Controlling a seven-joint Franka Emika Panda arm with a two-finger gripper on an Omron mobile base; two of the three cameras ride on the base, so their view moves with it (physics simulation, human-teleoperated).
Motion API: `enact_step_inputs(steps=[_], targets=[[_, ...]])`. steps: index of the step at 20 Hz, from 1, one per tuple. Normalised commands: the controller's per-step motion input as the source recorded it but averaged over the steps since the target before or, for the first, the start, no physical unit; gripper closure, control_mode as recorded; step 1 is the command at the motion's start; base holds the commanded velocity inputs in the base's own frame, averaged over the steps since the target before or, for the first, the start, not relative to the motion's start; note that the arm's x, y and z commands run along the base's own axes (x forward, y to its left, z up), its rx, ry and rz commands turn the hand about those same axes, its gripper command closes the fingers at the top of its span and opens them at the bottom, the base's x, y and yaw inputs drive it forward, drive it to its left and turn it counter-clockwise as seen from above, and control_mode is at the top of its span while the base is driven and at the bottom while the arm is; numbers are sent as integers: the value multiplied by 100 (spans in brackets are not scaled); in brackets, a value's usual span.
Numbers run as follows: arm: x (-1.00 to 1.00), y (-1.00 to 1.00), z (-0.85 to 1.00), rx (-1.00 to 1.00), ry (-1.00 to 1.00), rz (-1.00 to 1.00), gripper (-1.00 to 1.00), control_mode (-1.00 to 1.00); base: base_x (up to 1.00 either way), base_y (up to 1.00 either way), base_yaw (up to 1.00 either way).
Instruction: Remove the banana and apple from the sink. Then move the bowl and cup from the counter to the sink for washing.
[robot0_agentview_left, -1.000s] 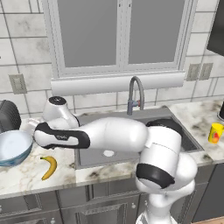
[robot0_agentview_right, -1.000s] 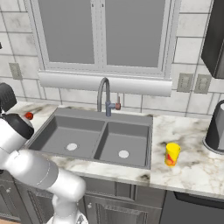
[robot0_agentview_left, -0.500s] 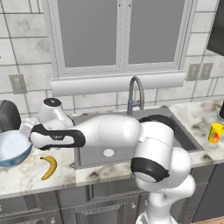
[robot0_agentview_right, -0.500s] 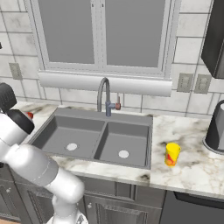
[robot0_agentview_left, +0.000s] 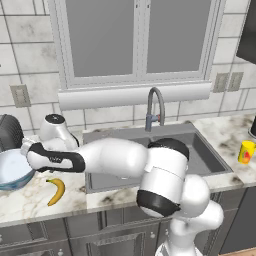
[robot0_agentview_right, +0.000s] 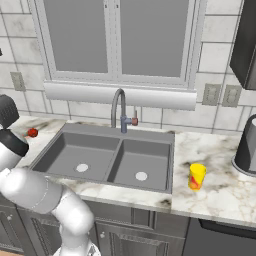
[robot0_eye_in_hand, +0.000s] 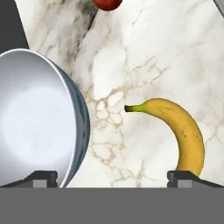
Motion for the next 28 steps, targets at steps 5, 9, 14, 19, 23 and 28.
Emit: enact_step_inputs(steps=[5,9,14,19,23,28], targets=[[11,13,-11,0,1,0,-100,-100,0,0,0],[12,13,-10,0,2,0,-100,-100,0,0,0],[9,9,-10,0,1,0,-100,-100,0,0,0],[7,8,-11,-1,0,0,-100,-100,0,0,0],[8,8,-13,-1,0,0,-100,-100,0,0,0],[8,8,-11,-1,0,0,-100,-100,0,0,0]])
